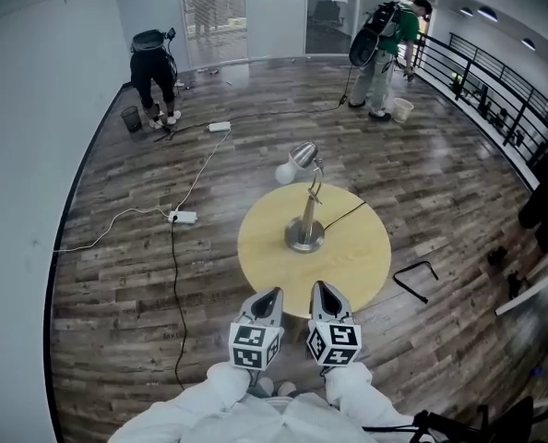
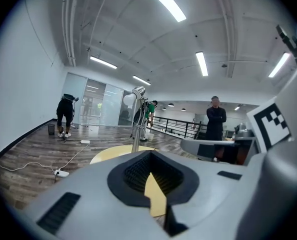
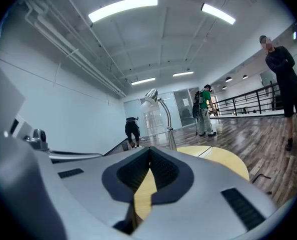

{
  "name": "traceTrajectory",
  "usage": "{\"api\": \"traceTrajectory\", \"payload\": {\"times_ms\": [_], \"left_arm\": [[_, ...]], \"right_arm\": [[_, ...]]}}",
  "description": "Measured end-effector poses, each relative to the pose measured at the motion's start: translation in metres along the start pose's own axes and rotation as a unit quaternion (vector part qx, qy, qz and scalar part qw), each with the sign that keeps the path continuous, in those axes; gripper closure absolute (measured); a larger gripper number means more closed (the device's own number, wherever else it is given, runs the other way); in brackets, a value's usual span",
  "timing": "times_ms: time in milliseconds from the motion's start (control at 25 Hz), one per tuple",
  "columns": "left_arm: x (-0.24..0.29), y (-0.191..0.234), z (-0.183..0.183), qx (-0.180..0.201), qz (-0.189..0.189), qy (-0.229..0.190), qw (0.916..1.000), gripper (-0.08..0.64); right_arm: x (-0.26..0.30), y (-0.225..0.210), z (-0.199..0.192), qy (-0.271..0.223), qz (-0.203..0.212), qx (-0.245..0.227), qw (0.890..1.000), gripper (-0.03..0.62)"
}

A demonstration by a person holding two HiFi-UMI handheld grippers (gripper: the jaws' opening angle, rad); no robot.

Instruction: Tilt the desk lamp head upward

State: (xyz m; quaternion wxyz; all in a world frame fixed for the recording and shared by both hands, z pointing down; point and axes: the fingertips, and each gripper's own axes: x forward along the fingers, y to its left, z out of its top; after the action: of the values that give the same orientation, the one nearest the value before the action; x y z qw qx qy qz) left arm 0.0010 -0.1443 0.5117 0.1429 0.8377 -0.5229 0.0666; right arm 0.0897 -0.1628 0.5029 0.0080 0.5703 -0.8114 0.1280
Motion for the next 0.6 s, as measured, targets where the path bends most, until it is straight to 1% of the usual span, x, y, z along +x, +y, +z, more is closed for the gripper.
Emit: {"api": "traceTrajectory", "payload": {"times_ms": [200, 400, 600], "left_arm": [[-0.003, 0.002, 0.005, 0.001, -0.006, -0.007, 1.0, 0.557], [-0.006, -0.002, 0.005, 0.007, -0.013, -0.013, 0.9998, 0.557], [-0.007, -0.004, 0.008, 0.009, -0.022, -0.015, 0.9996, 0.557]], "right_arm": [[0.0, 0.008, 0.002, 0.001, 0.0, -0.018, 1.0, 0.578], [-0.002, 0.013, -0.003, 0.001, 0.0, -0.018, 1.0, 0.578], [-0.003, 0.017, 0.001, -0.003, -0.001, -0.022, 1.0, 0.578]]}}
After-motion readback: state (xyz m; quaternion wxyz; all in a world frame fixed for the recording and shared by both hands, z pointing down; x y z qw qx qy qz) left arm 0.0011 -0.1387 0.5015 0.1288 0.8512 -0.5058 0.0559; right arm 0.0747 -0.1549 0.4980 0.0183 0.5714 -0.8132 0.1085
